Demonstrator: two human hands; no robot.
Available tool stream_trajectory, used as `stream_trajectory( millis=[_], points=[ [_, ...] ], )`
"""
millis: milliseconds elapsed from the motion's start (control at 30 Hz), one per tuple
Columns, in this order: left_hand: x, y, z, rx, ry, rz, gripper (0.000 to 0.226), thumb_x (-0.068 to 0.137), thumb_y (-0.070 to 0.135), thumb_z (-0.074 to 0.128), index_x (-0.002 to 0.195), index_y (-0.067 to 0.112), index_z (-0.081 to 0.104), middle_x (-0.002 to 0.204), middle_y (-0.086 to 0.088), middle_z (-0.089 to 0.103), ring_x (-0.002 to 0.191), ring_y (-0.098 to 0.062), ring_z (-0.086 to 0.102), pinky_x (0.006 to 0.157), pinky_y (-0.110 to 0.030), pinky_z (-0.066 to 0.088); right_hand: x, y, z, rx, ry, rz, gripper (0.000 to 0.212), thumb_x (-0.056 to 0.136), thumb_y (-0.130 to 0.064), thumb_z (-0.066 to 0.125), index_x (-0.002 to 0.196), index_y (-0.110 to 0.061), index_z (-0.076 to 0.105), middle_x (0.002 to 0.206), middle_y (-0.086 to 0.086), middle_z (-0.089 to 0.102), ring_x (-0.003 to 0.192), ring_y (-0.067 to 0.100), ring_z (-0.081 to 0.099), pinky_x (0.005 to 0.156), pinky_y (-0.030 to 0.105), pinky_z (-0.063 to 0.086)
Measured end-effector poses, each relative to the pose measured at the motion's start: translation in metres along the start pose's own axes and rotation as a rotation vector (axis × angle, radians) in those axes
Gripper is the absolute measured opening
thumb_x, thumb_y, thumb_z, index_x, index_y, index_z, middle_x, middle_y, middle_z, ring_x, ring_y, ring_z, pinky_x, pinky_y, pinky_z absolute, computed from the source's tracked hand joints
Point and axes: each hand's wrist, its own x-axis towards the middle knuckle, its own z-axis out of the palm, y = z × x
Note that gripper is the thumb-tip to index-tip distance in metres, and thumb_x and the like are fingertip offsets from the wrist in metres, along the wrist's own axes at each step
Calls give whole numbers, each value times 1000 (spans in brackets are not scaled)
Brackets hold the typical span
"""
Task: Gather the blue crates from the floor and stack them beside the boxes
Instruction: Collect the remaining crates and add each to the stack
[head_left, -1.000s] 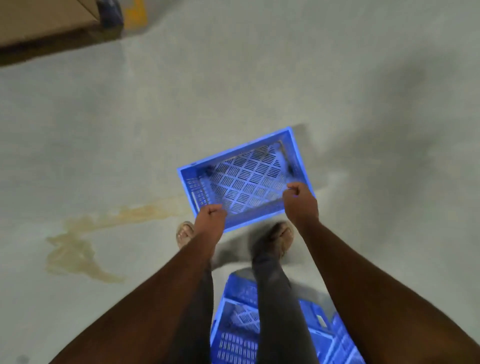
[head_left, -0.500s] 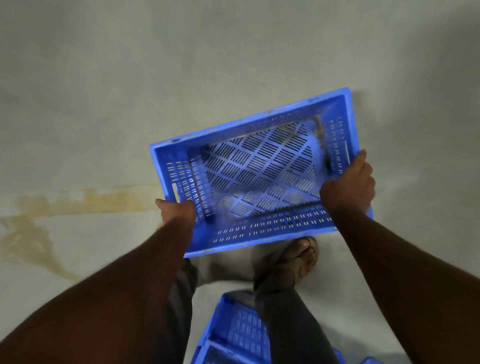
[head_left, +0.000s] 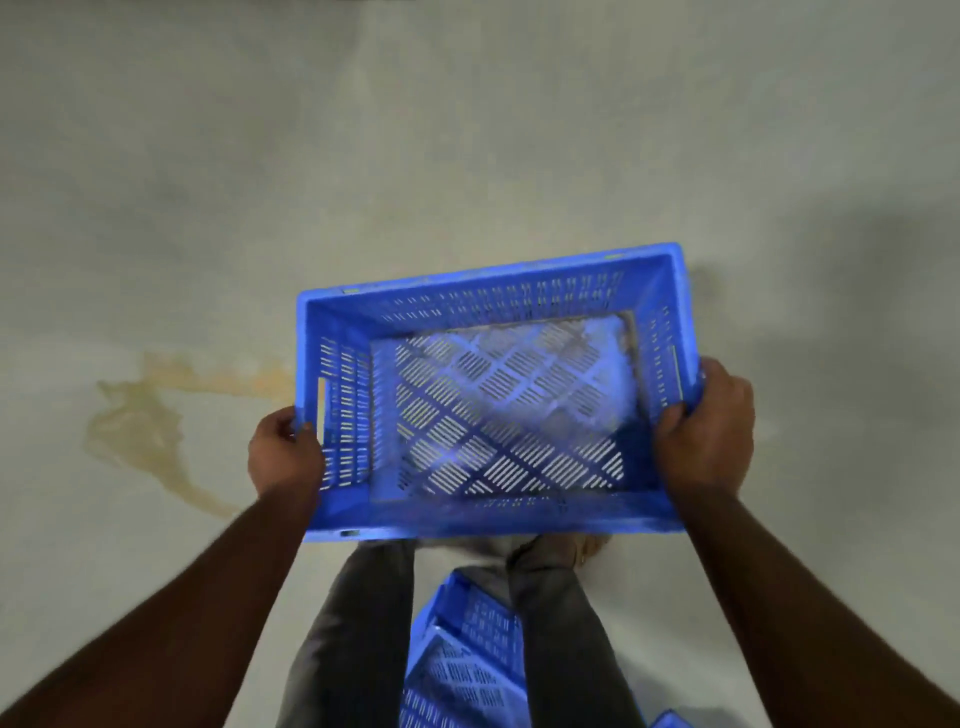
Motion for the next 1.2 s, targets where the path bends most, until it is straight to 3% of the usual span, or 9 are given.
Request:
stream_trajectory(
  millis=[133,300,500,667,867,1000,1200],
  points=[
    [-17,10,-135,-65,20,96,33,97,10,57,128,3,65,112,-15,71,98,-33,67,92,-39,48,-50,-102,-85,44,-24,-107,50,88,-6,61,137,-13,53,134,14,54,116,32,53,92,44,46],
    [-34,6,-298,-381,83,71,34,96,7,60,129,3,65,114,-10,70,99,-21,64,90,-30,46,-115,-242,-161,75,11,-257,49,87,-4,65,135,-11,55,131,16,58,117,39,61,94,47,50],
    [-22,-27,-461,-634,149,72,41,93,-4,61,134,1,62,123,-9,68,104,-17,62,93,-27,43,-196,-402,-209,84,63,-495,48,88,-5,64,135,-10,56,132,14,57,119,38,59,95,47,49],
    [24,-71,-559,-831,260,14,39,93,-4,60,132,1,64,126,-17,69,115,-33,67,103,-40,51,-265,-510,-189,140,80,-568,45,86,-5,67,130,-9,57,130,14,59,117,39,60,95,47,49],
    [82,-133,-640,-993,383,-78,38,92,0,62,129,5,66,122,-14,72,109,-32,70,103,-48,53,-325,-620,-134,166,19,-666,43,86,-8,68,128,-12,58,128,12,61,114,38,62,92,44,49],
    [126,-168,-679,-1049,439,-140,34,94,0,61,128,5,67,119,-14,72,96,-19,65,99,-38,53,-352,-689,-82,181,-32,-689,43,84,-7,69,126,-15,61,120,12,63,106,37,62,88,43,50],
    [232,-203,-738,-1061,489,-165,35,95,-2,59,128,3,67,118,-12,72,94,-18,64,95,-31,51,-385,-800,12,208,-96,-707,44,82,-6,70,125,-15,63,118,12,65,105,34,63,87,42,49]
  ],
)
